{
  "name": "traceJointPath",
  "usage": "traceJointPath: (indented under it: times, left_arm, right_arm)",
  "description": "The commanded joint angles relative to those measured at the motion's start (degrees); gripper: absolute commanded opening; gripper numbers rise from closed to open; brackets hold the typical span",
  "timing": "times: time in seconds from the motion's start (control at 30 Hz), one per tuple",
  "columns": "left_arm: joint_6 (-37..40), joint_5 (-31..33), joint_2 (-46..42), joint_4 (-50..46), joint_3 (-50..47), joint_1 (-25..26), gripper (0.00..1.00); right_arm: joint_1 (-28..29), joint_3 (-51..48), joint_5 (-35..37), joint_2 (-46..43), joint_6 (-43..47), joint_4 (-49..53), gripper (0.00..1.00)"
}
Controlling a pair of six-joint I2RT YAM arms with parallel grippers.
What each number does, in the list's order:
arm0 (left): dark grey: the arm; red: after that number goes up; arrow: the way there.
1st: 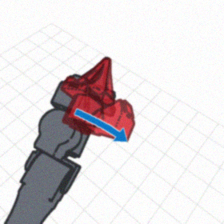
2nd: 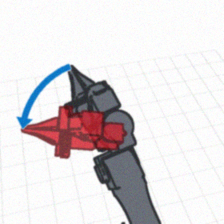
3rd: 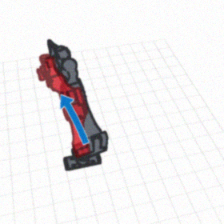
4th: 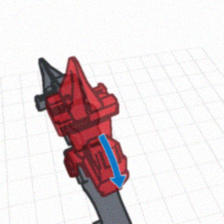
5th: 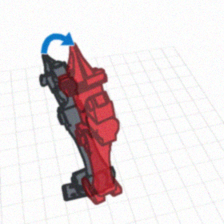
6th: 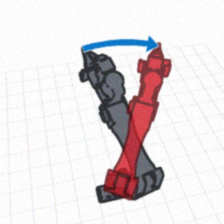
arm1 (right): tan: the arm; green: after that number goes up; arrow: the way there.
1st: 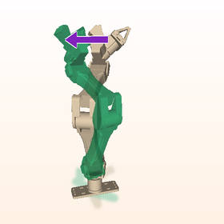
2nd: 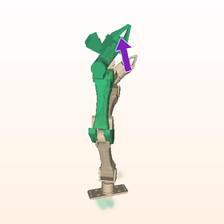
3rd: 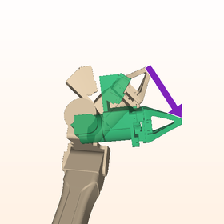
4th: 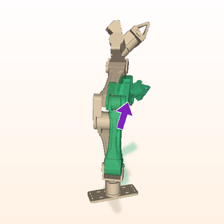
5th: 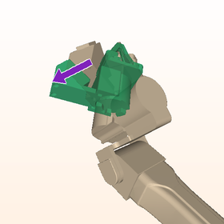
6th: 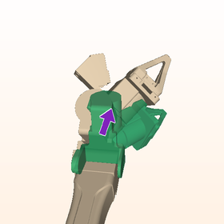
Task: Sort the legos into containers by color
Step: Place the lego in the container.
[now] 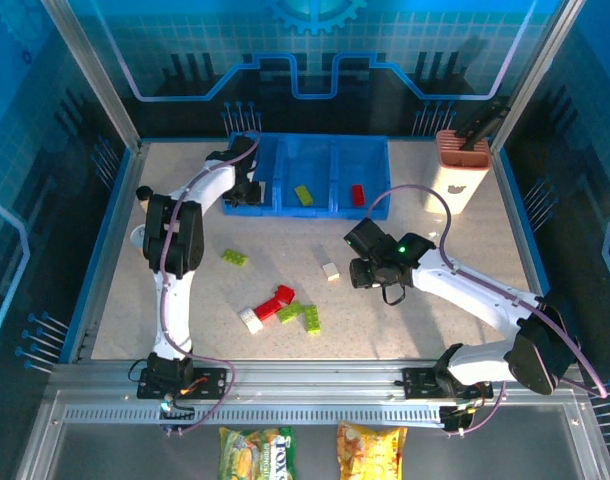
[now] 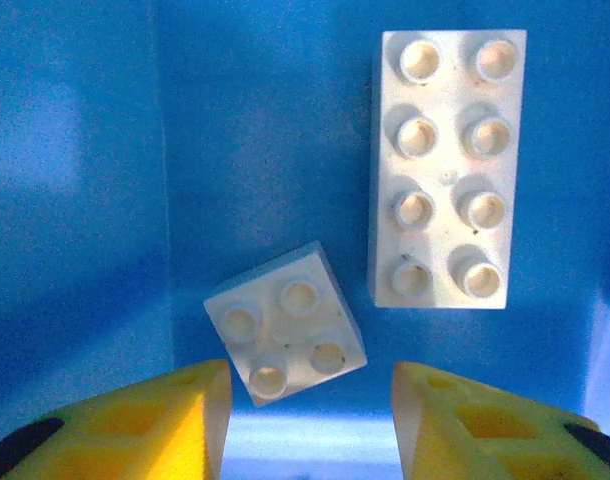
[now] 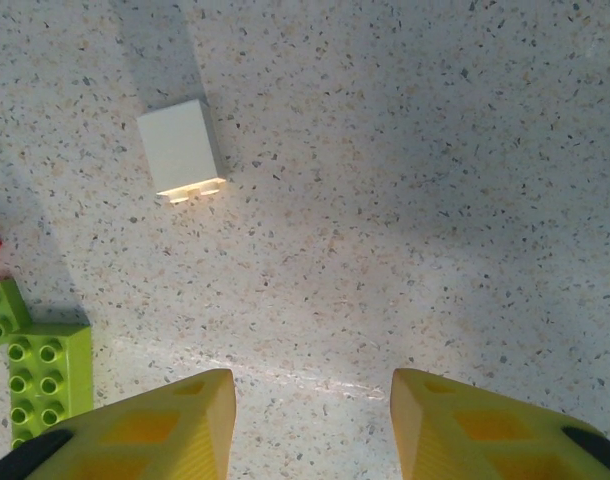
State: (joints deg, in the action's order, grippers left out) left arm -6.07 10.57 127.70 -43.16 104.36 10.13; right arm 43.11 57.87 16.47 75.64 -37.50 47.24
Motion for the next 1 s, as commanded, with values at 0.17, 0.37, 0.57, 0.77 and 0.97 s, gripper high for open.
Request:
traceJointPath:
  times: [0.17, 0.37, 0.57, 0.77, 0.97]
  left_arm:
    - [-2.1, -0.9, -7.7, -1.5, -4.1, 0.8, 0.48]
    - [-2.6, -1.2, -12.5, -1.5, -7.0, 0.8, 0.49]
    - [-3.4, -3.9, -17.2, -1.8, -9.5, 0.8, 0.49]
    - [-3.6, -5.8, -21.5, -3.1, -11.2, 0.9, 0.49]
    - [-3.1, -6.9, -25.8, -4.8, -13.3, 0.8, 0.49]
  right_arm:
    - [0.7, 2.4, 0.5, -0.8, 0.3, 1.6, 0.46]
    - [0.7, 2.0, -0.2, -0.1, 0.5, 1.2, 0.46]
    - [0.8, 2.3, -0.5, 1.1, 0.9, 0.7, 0.46]
    - [1.0, 2.3, -1.3, 2.4, 0.8, 0.1, 0.46]
    - [1.4, 2.3, -1.5, 4.0, 0.7, -0.4, 0.46]
